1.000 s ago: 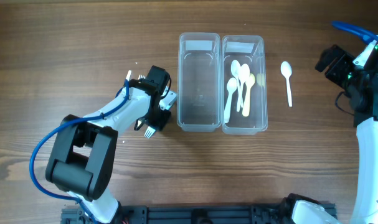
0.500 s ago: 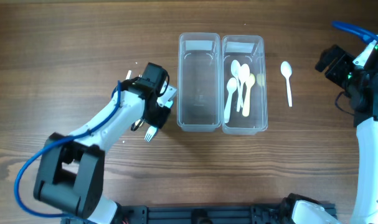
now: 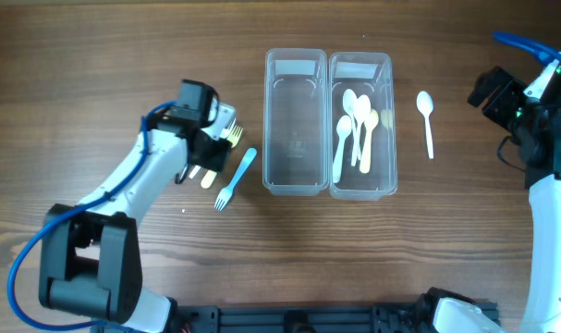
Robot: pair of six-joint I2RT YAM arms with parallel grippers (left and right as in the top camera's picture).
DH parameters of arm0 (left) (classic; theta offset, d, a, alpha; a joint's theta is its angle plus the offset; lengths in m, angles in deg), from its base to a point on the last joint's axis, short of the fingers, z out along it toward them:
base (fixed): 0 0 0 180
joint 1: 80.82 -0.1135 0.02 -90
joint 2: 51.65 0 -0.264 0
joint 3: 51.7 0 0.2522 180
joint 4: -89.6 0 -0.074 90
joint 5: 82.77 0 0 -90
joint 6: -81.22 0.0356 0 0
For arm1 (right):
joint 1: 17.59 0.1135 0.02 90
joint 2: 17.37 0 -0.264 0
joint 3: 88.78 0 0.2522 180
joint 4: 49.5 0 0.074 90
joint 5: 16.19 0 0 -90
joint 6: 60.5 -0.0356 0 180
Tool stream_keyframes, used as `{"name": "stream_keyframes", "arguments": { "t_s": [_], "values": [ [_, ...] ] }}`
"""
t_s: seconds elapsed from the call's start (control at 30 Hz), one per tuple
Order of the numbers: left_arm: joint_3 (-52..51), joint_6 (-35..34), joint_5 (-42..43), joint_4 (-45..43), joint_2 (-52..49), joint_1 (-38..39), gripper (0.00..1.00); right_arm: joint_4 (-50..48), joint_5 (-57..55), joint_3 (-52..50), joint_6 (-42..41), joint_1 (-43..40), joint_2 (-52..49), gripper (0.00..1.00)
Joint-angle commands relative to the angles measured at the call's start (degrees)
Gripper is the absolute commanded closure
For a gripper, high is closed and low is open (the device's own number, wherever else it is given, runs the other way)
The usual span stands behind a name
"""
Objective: Pack container
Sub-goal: 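Lower the left gripper and grasp the yellow fork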
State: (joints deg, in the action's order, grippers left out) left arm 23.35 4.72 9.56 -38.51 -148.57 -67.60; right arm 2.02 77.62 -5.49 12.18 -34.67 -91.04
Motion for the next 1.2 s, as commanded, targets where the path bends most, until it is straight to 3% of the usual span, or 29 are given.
{"name": "stream_keyframes", "arguments": {
  "t_s": [0.0, 0.97, 1.03, 1.17],
  "values": [
    [-0.28, 2.67, 8.44, -1.9, -0.2, -2.45, 0.47, 0.02, -0.63, 0.24, -0.76, -0.15, -0.37, 0.0],
    [-0.33, 5.84, 6.38, -2.82, -11.63, -0.02, 0.54, 0.02, -0.63, 0.24, -0.76, -0.15, -0.37, 0.0],
    [-0.33, 5.81, 6.38, -2.86, -12.39, 0.61, 0.57, 0.04, -0.63, 0.24, -0.74, -0.15, -0.37, 0.0],
    [-0.33, 5.18, 5.51, -2.82, -12.63, 0.81, 0.72, 0.02, -0.63, 0.24, -0.74, -0.15, -0.37, 0.0]
  ]
}}
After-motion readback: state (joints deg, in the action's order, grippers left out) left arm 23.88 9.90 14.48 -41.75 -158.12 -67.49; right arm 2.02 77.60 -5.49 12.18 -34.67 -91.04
